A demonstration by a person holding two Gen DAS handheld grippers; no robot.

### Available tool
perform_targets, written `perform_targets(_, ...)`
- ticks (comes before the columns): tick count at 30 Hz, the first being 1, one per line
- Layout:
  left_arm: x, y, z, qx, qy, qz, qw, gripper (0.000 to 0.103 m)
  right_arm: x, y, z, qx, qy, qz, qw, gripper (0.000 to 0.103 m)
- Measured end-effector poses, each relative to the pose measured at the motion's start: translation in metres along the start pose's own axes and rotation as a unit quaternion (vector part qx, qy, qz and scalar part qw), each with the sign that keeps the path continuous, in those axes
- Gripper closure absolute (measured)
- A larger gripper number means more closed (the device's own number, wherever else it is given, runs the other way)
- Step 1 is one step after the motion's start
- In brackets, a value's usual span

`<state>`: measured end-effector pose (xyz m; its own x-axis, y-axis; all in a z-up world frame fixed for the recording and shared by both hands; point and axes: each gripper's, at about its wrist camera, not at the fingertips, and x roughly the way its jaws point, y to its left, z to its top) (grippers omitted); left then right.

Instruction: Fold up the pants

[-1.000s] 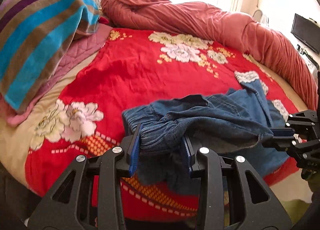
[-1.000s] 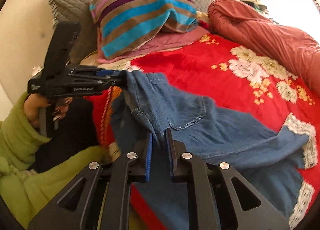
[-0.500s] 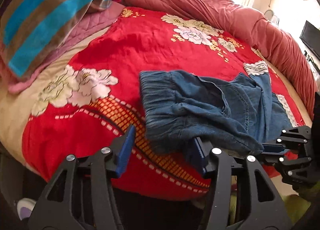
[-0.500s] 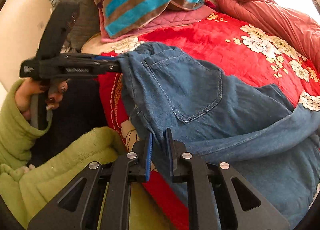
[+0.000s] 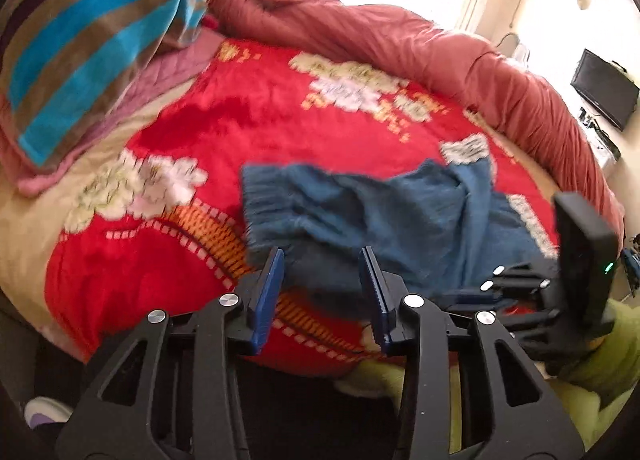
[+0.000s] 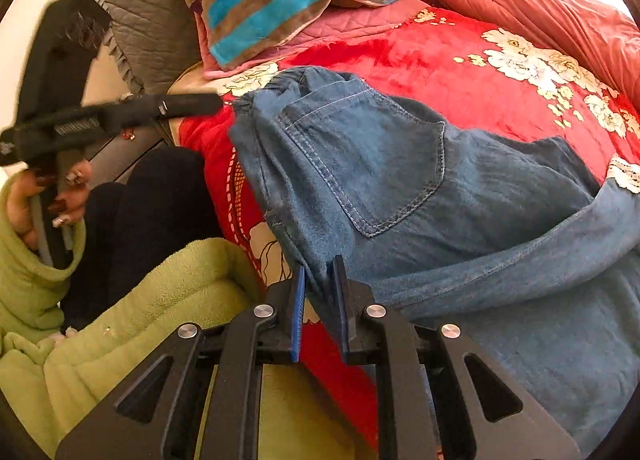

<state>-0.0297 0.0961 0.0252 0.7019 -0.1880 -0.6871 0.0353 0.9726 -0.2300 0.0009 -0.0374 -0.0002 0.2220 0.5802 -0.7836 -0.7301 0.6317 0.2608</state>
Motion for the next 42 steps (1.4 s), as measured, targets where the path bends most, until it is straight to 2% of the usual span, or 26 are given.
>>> perform_targets(2, 0.0, -0.014, 0.007, 0.014, -0.008, -0.007, 0.9998, 0.077, 0.001, 0.001, 0.0, -0.001, 0.0, 0.002, 1.0, 0.088)
perform_targets(5, 0.021, -0.03, 0.009, 0.044, 0.014, 0.001, 0.999, 0.077, 0.001, 0.001, -0.001, 0.001, -0.001, 0.004, 1.0, 0.088)
perform_targets(7, 0.046, -0.027, 0.002, 0.036, 0.052, 0.011, 0.998, 0.077, -0.002, 0.001, -0.002, -0.001, -0.003, 0.007, 1.0, 0.088)
perform_targets(8, 0.061, -0.021, -0.005, 0.026, 0.074, 0.015, 0.9968, 0.078, -0.005, 0.001, -0.003, -0.001, -0.003, 0.015, 1.0, 0.084)
perform_targets(10, 0.078, -0.013, -0.018, 0.012, 0.096, 0.007, 0.9953, 0.08, -0.013, 0.001, -0.002, 0.003, -0.004, 0.037, 0.999, 0.078)
perform_targets(12, 0.077, -0.011, -0.021, 0.012, 0.09, 0.002, 0.9959, 0.08, -0.026, 0.0, 0.002, 0.001, -0.027, 0.038, 0.999, 0.078)
perform_targets(16, 0.075, -0.008, -0.02, 0.007, 0.087, -0.005, 0.9962, 0.08, -0.037, -0.014, 0.014, 0.02, -0.059, 0.005, 0.998, 0.078)
perform_targets(18, 0.074, -0.007, -0.021, 0.008, 0.086, -0.004, 0.9963, 0.08, -0.023, -0.022, 0.014, 0.034, -0.038, -0.016, 0.999, 0.078)
perform_targets(21, 0.073, -0.006, -0.022, 0.007, 0.085, -0.007, 0.9963, 0.08, 0.008, -0.032, 0.002, 0.066, 0.027, -0.019, 0.997, 0.077)
perform_targets(27, 0.074, -0.006, -0.021, 0.002, 0.084, -0.008, 0.9964, 0.08, -0.002, -0.038, 0.001, 0.087, 0.016, -0.006, 0.996, 0.074)
perform_targets(29, 0.071, -0.008, -0.021, 0.002, 0.081, -0.004, 0.9967, 0.08, -0.013, -0.037, 0.001, 0.086, 0.002, -0.01, 0.996, 0.065)
perform_targets(32, 0.06, -0.012, -0.017, 0.002, 0.066, 0.001, 0.9978, 0.08, -0.029, -0.043, 0.004, 0.091, -0.018, -0.018, 0.996, 0.059)
perform_targets(36, 0.036, -0.021, -0.008, 0.017, 0.032, 0.022, 0.9991, 0.062, -0.058, -0.059, 0.006, 0.111, -0.052, -0.045, 0.991, 0.054)
perform_targets(39, 0.022, -0.025, -0.002, 0.018, 0.012, 0.029, 0.9994, 0.06, -0.075, -0.074, 0.006, 0.126, -0.074, -0.069, 0.987, 0.05)
perform_targets(42, 0.013, -0.031, 0.002, 0.019, 0.002, 0.027, 0.9995, 0.051, -0.094, -0.093, 0.003, 0.144, -0.095, -0.093, 0.981, 0.049)
